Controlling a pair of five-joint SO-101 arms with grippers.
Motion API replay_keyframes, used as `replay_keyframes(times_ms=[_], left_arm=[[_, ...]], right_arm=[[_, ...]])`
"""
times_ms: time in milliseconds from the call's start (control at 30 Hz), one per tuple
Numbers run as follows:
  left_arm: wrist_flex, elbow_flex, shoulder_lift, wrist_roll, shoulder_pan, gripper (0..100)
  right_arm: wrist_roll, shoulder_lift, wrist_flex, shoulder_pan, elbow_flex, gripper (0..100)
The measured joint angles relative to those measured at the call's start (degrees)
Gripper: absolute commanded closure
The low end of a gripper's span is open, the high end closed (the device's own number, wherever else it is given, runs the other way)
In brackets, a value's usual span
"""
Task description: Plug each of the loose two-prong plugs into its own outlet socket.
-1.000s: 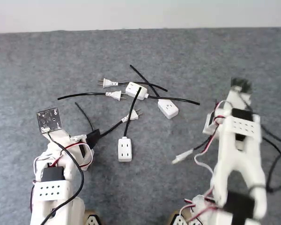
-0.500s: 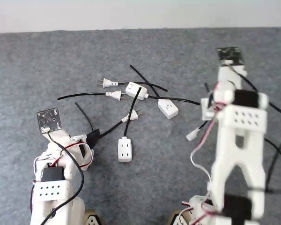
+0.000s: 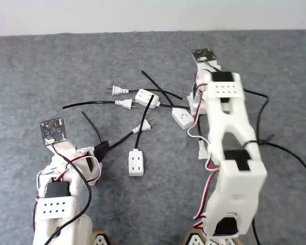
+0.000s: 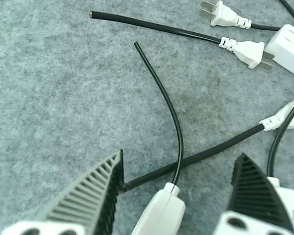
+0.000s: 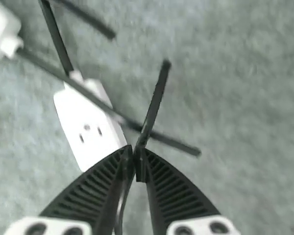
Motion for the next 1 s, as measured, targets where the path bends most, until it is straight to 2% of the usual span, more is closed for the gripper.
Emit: replay_keyframes(times_ms=[167,367,667,867,1000], left_arm=[[0.00,0.00,0.00,0.00,0.00,67],[0.00,0.00,0.00,0.00,0.00,67],[0.00,0.00,0.00,0.00,0.09,67],[0.00,0.00,0.00,0.00,0.09,67],[0.00,0.00,0.00,0.00,0.09,67]], right_arm=[[-1.32,8.79,0.09,0.44,-10.64,97.6],[-1.41,11.87,3.69,4.57,-17.58,87.7],[-0.62,11.87,12.75,4.66,-23.47,87.4],[-0.70,11.87,13.71,4.57,-24.44,87.8],[-3.69,9.85,15.82,7.65,-24.44,96.2]])
